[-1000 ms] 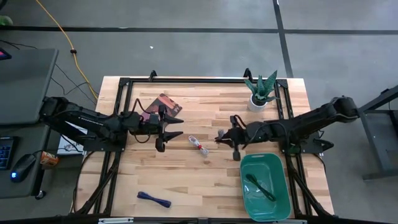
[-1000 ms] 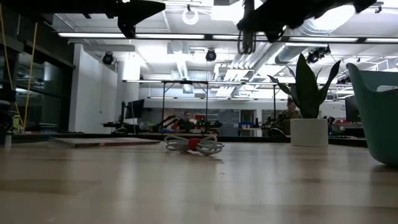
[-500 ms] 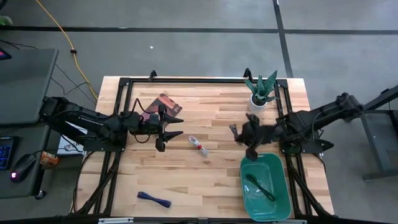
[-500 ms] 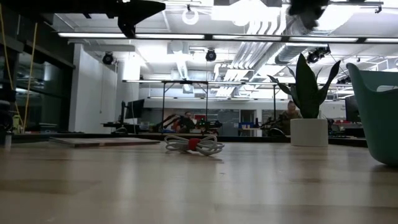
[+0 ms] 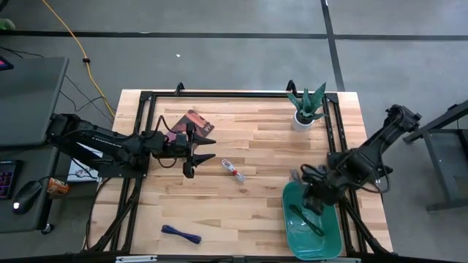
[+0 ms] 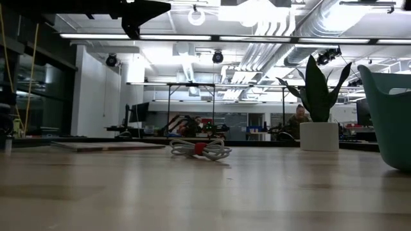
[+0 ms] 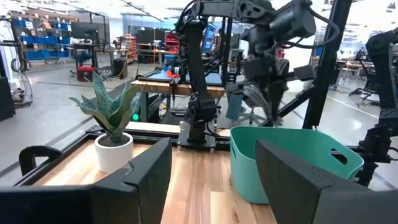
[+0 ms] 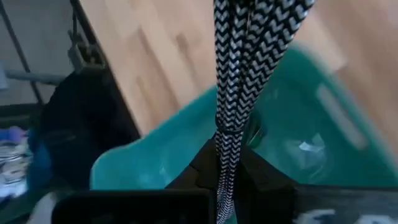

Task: Pick and place USB-C Cables
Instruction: Put the black white USB cable into the bin

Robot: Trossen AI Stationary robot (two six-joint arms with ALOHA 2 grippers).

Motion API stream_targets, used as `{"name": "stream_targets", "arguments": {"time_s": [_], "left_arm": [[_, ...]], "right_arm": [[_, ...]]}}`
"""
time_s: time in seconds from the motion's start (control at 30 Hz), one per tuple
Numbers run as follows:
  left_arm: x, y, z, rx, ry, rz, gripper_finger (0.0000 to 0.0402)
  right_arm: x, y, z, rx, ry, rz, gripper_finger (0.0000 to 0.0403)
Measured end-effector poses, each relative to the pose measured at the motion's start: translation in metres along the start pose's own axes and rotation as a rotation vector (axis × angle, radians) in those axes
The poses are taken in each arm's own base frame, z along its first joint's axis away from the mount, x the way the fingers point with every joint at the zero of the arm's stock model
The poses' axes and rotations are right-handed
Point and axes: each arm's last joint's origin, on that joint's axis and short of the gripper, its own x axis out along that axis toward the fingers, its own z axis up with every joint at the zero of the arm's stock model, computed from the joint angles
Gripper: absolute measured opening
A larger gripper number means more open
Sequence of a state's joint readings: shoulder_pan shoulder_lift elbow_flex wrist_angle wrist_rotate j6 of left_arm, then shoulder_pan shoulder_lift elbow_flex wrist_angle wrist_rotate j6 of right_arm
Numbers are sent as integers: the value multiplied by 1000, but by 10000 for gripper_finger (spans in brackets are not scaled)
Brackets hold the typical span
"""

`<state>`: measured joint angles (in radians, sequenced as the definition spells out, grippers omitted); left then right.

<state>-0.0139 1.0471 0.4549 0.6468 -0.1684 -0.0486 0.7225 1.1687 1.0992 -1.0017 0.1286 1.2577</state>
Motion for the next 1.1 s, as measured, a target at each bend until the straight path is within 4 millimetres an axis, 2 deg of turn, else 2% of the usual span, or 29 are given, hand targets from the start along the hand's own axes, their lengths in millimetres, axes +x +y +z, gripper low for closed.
{"name": "stream_targets", "arguments": {"time_s": [0.3,0.5,0.67,0.8,0.97,1.1], "left_arm": [[0,0,0,0,0,0,209],[0,0,0,0,0,0,209],[0,0,0,0,0,0,209],[0,0,0,-2,0,0,209],[0,0,0,-1,-1,0,209],[0,0,0,-1,0,0,209]], "right_arm": [[15,9,-19,90,72,-58,3],[40,26,-24,101,189,-52,3],[53,46,-25,98,234,-73,3],[74,56,-29,113,296,-130,3],[106,54,-38,113,398,-259,3],[122,47,-43,93,458,-380,3]]}}
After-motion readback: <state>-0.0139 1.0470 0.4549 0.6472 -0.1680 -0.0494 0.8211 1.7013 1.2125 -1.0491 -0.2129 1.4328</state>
